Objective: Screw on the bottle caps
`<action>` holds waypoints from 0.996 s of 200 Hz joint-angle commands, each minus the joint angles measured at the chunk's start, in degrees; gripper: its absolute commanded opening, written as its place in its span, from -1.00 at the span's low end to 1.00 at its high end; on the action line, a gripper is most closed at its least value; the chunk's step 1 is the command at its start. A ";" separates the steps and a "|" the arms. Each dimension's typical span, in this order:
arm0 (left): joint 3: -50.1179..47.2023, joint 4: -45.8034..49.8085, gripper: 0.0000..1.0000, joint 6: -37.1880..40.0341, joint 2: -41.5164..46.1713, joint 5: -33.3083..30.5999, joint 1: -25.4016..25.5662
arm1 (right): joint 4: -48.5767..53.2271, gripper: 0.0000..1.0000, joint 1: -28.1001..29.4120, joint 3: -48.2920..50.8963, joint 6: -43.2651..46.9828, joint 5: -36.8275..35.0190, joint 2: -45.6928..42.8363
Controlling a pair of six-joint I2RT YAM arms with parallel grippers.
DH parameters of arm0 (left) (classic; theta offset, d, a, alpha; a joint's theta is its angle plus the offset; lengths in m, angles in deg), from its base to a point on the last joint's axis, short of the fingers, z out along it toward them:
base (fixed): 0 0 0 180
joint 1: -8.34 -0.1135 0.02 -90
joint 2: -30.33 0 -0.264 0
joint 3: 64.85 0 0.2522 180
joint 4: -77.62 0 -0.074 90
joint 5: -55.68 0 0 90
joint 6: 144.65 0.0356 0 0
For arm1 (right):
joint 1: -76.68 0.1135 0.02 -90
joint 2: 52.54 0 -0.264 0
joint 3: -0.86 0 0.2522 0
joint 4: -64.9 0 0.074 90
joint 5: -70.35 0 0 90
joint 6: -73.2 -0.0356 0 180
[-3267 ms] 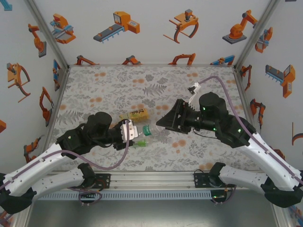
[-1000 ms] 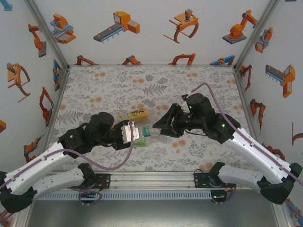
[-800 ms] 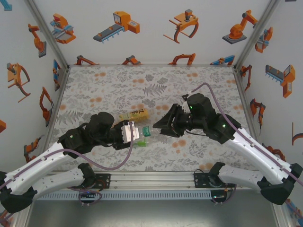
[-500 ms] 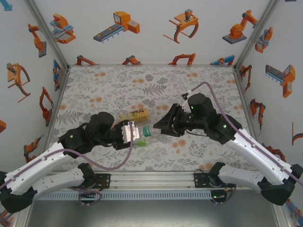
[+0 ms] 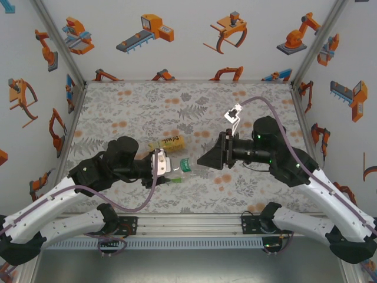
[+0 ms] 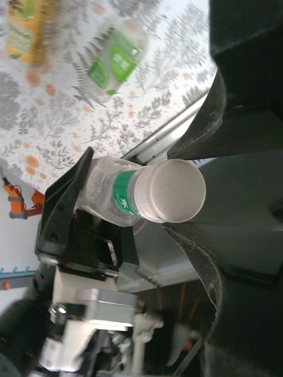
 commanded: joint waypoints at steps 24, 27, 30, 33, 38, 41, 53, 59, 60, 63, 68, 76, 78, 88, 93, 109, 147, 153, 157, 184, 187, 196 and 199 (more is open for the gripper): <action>3.62 -0.43 -1.00 -2.62 0.34 7.39 0.25 | -2.19 -1.00 -0.27 -3.98 28.63 10.37 -2.81; 3.66 -0.44 -1.00 -2.75 0.28 7.44 0.25 | -2.14 -1.00 -0.27 -4.07 29.94 10.91 -2.88; 3.71 -0.42 -1.00 -2.79 0.27 7.53 0.20 | -2.13 -1.00 -0.27 -4.22 31.02 11.52 -2.86; 3.79 -0.48 -1.00 -2.85 0.26 7.61 0.24 | -2.13 -1.00 -0.27 -4.32 32.06 12.08 -2.83; 3.92 -0.42 -1.00 -2.92 0.24 7.75 0.25 | -2.12 -1.00 -0.23 -4.43 33.45 12.59 -2.88; 4.00 -0.47 -1.00 -2.96 0.22 7.84 0.25 | -2.19 -1.00 -0.26 -4.51 34.30 12.98 -2.92; 4.09 -0.42 -1.00 -3.03 0.15 7.90 0.24 | -2.41 -1.00 -0.23 -4.63 38.07 15.17 -2.88; 4.11 -0.47 -1.00 -3.13 0.16 7.81 0.25 | -2.76 -1.00 -0.18 -4.56 39.74 16.57 -2.95; 4.11 -0.48 -1.00 -3.20 0.16 7.80 0.25 | -2.84 -1.00 -0.18 -4.54 40.03 16.80 -2.97; 4.24 -0.45 -1.00 -3.22 0.16 7.80 0.25 | -3.17 -1.00 -0.18 -4.45 40.72 17.53 -2.95; 4.27 -0.44 -1.00 -3.23 0.18 7.72 0.25 | -3.57 -1.00 -0.18 -4.21 41.79 18.56 -3.10; 4.28 -0.59 -1.00 -3.37 0.20 7.64 0.25 | -4.04 -1.00 -0.18 -3.87 43.27 19.55 -3.24; 4.26 -0.63 -1.00 -3.45 0.25 7.63 0.25 | -4.05 -1.00 -0.18 -3.74 43.47 19.57 -3.30; 4.14 -0.95 -1.00 -3.65 0.25 7.70 0.24 | -4.30 -1.00 -0.23 -3.47 44.18 18.86 -3.27; 4.04 -1.20 -1.00 -3.73 0.25 7.67 0.23 | -4.24 -1.00 -0.18 -3.47 44.42 18.41 -3.09; 3.73 -1.75 -1.00 -3.96 0.31 7.80 0.25 | -3.97 -1.00 -0.18 -3.55 44.98 18.35 -2.44; 3.52 -2.41 -1.00 -3.98 0.10 8.06 0.25 | -5.60 -1.00 -0.16 -2.63 44.94 18.61 -1.30; 3.57 -2.51 -1.00 -3.96 0.09 8.07 0.25 | -5.87 -1.00 -0.09 -2.38 44.87 18.39 -1.32; 3.55 -2.64 -1.00 -3.98 0.09 8.07 0.25 | -6.05 -1.00 -0.09 -2.28 44.85 18.30 -1.27; 3.27 -3.21 -1.00 -4.08 0.17 8.07 0.25 | -6.96 -1.00 -0.11 -1.32 44.70 18.35 -1.16; 3.23 -3.29 -1.00 -4.04 0.13 8.07 0.25 | -7.04 -1.00 -0.09 -1.23 44.66 18.39 -1.19; 3.11 -3.55 -1.00 -4.21 0.09 8.07 0.25 | -7.17 -1.00 -0.09 -1.03 44.60 18.39 -1.08; 3.07 -3.61 -1.00 -4.16 0.08 8.07 0.25 | -7.22 -1.00 -0.09 -1.01 44.56 18.43 -1.06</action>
